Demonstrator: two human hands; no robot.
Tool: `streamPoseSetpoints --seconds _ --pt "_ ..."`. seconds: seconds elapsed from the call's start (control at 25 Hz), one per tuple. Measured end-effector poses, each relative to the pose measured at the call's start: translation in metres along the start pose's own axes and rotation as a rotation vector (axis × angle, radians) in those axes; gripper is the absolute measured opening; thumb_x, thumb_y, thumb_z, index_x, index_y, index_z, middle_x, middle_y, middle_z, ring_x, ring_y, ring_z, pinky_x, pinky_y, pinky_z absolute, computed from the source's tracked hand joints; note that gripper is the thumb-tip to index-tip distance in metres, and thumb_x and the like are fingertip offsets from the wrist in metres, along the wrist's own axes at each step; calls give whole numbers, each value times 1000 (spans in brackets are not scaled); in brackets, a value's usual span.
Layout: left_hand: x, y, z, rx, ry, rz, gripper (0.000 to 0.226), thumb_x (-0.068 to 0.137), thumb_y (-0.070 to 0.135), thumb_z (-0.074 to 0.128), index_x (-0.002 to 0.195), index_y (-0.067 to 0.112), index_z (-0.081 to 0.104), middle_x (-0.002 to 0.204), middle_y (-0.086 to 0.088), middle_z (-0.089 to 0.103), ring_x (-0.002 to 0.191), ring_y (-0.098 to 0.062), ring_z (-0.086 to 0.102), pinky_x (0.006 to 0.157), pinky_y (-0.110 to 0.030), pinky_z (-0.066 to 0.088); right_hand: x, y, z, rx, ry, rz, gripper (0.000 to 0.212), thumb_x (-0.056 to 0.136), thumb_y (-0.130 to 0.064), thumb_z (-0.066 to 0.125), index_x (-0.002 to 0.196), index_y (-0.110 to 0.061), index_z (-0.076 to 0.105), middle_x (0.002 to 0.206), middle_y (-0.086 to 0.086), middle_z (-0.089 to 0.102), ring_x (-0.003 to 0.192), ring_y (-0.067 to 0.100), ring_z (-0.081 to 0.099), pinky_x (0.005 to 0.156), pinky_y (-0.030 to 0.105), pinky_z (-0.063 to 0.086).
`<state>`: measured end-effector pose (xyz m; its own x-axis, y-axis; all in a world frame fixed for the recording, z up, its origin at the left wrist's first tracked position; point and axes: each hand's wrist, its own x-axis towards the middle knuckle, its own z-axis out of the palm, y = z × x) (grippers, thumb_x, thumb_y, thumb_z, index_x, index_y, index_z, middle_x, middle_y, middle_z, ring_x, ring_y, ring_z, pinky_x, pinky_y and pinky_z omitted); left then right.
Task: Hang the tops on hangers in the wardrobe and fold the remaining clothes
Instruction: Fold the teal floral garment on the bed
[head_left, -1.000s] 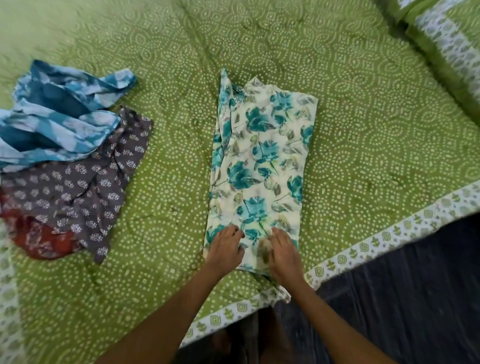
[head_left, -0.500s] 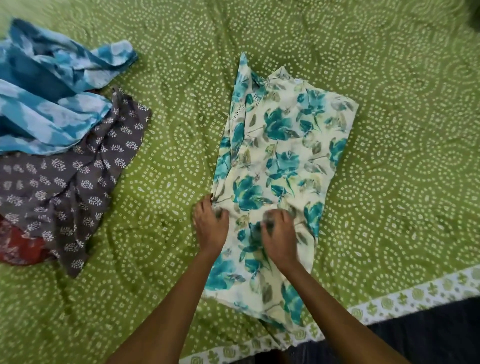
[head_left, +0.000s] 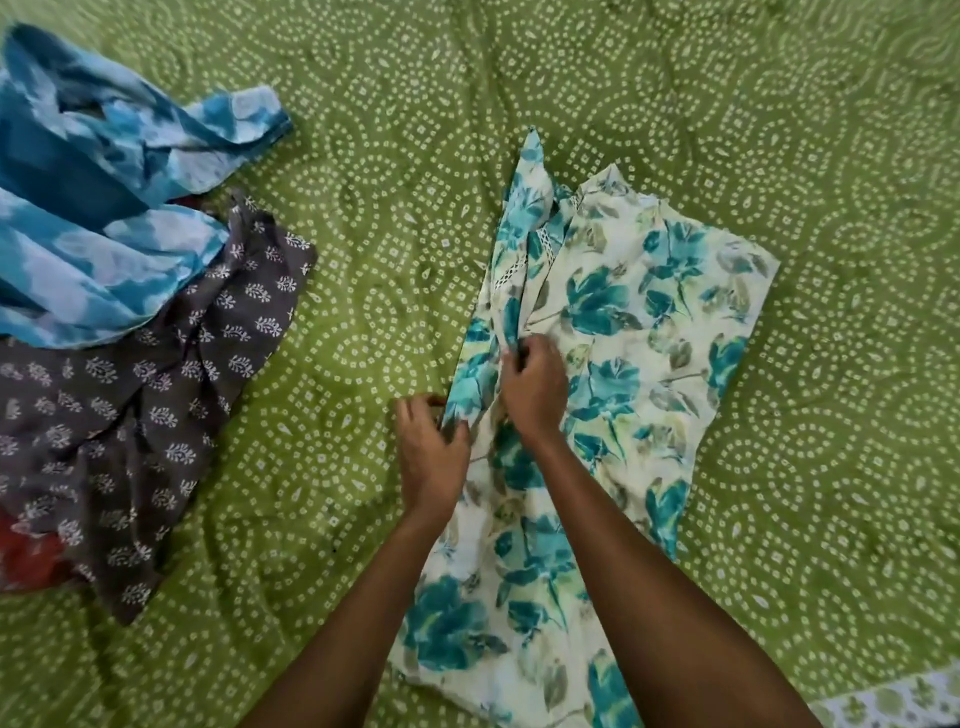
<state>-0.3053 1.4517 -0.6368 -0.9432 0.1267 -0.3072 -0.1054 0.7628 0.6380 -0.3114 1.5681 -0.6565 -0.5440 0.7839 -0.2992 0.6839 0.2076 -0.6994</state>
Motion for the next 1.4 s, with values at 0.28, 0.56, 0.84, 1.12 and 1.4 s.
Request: streamPoseSetpoints --seconds 0.28,0.56,0.84,1.12,1.4 --pt "34 35 35 -340 -509 -189 32 86 18 66 115 7 60 107 -12 66 96 -24 62 84 -31 49 16 60 -42 1509 -178 659 28 83 -25 52 78 -10 75 77 8 70 70 21 67 69 27 55" --pt "29 43 50 -621 -491 -209 25 78 22 74 100 18 63 97 -3 69 86 -15 65 81 -29 53 19 28 -55 929 -511 383 37 100 -32 34 108 -11 64 90 -3 68 79 6 61 73 21 48" --pt "45 48 28 -1145 -520 -663 30 97 15 46 78 7 67 58 -2 68 40 -3 57 39 -10 44 -1 37 -21 1014 -8 412 19 98 -17 46 92 -10 63 65 -4 60 48 2 50 44 15 39" --pt "88 89 1 -1168 -842 -577 29 77 13 63 104 4 62 95 -12 67 84 -23 63 88 -34 50 14 34 -25 1260 -62 581 37 99 -30 43 75 -5 56 46 -5 50 36 4 38 35 14 28" --pt "154 22 -74 -1383 -231 -477 50 71 13 65 119 4 55 118 -18 63 110 -32 60 89 -50 51 13 31 -24 1126 21 609 28 93 -27 56 77 -4 60 49 0 57 40 8 49 39 18 37"
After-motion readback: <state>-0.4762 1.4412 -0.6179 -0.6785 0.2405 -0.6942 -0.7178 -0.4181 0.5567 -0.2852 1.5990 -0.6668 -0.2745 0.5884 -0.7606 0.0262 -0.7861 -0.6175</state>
